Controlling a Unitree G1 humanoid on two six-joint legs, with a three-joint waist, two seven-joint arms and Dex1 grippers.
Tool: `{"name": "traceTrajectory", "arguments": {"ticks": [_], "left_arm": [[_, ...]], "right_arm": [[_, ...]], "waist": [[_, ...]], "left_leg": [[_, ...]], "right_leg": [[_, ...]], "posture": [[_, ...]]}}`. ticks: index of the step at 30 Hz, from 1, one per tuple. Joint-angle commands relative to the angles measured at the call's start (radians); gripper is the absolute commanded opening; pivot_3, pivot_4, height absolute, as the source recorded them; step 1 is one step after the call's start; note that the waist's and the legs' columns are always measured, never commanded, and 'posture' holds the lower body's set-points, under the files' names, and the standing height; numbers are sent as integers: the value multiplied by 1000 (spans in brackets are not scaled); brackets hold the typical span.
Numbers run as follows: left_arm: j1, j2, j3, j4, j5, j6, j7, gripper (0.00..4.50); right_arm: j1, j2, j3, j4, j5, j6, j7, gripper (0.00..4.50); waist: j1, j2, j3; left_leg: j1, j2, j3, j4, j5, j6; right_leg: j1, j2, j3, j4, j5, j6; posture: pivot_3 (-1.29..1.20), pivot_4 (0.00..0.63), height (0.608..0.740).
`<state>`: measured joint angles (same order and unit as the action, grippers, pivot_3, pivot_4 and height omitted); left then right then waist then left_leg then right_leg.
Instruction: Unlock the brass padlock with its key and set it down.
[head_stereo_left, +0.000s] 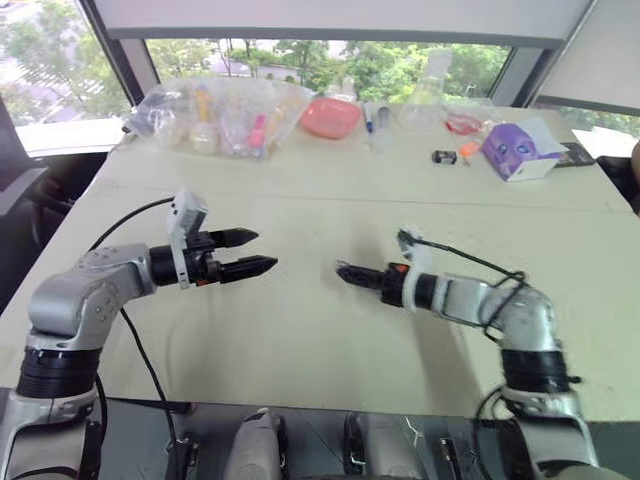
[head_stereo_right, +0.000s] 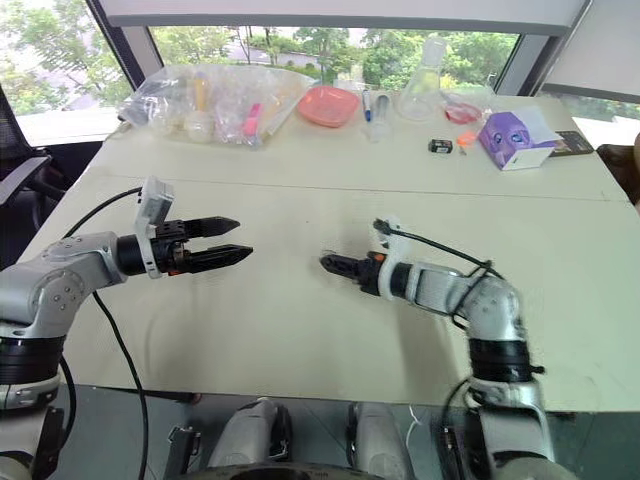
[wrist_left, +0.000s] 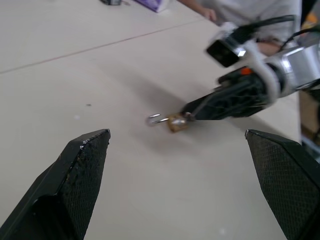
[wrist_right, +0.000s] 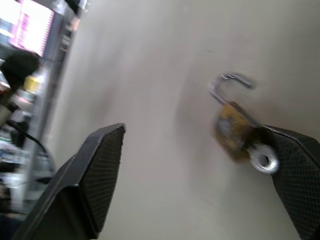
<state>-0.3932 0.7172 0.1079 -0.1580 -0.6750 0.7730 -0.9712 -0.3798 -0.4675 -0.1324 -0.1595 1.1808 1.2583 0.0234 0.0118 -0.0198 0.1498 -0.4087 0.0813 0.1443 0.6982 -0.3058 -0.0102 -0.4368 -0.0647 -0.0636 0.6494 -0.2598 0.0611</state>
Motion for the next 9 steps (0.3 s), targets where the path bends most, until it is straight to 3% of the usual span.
{"name": "traceTrajectory", "arguments": {"ticks": [1,9], "left_arm": [[20,1,-28,-8,64,-87,-6,4500],[76,-30,-45,-33,86,-111,20,4500]], "right_arm": [[78,-140,-11,-126,-50,9,111,4463],[252,-343,-48,-284,-167,-129,352,4463]], "waist": [[1,0,0],[-3,1,1]], "left_leg": [[0,0,0,0,-1,1],[1,1,-1,0,-4,8]], "right_leg": [[0,0,0,-1,0,0],[0,2,0,0,0,0]], "posture": [[0,150,740],[0,150,740]]}}
